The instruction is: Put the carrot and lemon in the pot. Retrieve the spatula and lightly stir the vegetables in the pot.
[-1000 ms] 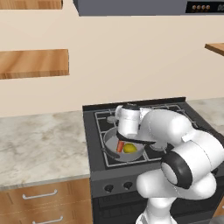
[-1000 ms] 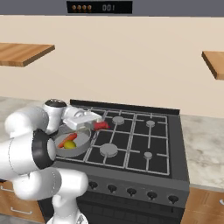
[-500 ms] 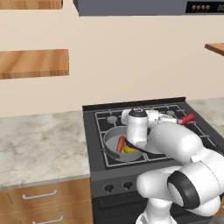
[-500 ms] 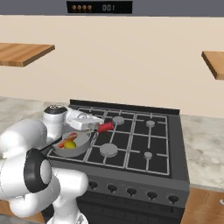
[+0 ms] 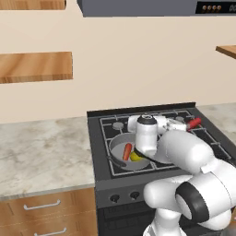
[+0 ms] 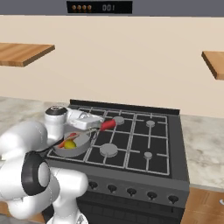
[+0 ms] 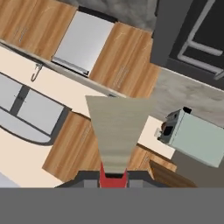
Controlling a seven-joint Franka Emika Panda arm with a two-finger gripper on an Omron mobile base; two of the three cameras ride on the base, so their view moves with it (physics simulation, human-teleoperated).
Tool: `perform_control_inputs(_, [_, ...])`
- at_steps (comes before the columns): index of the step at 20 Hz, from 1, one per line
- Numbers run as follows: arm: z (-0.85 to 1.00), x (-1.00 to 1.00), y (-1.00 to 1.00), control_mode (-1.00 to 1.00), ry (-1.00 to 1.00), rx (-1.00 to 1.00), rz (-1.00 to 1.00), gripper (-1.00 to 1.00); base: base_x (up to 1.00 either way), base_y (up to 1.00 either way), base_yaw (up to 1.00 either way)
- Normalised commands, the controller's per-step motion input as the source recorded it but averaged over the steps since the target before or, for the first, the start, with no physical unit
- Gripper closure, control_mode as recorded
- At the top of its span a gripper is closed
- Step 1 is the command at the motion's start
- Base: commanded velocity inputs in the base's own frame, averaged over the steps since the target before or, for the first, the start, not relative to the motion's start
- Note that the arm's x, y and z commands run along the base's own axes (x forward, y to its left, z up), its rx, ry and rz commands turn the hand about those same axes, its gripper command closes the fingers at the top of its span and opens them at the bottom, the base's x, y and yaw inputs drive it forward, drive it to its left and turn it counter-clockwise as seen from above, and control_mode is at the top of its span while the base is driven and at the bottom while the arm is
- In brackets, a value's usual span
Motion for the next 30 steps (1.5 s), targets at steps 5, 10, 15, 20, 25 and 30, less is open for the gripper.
perform_control_inputs(5, [-0.40,0.63,0.22,-1.00,-0.06,-0.03,0.00,1.00,0.00,0.00,0.00])
perform_control_inputs(10, [-0.26,0.18,0.32,-1.00,-0.22,-0.05,0.00,1.00,0.00,0.00,0.00])
perform_control_inputs(15, [0.00,-0.05,0.19,-1.00,-0.13,-0.03,0.00,1.00,0.00,0.00,0.00])
perform_control_inputs(20, [0.00,-0.26,0.00,-1.00,0.00,0.00,0.00,1.00,0.00,0.00,0.00])
perform_control_inputs(25, [0.00,-0.35,0.00,-1.00,0.00,0.00,0.01,1.00,0.00,0.00,0.00])
perform_control_inputs(30, [-0.15,-0.19,0.02,-1.00,-0.04,-0.03,0.01,1.00,0.00,0.00,0.00])
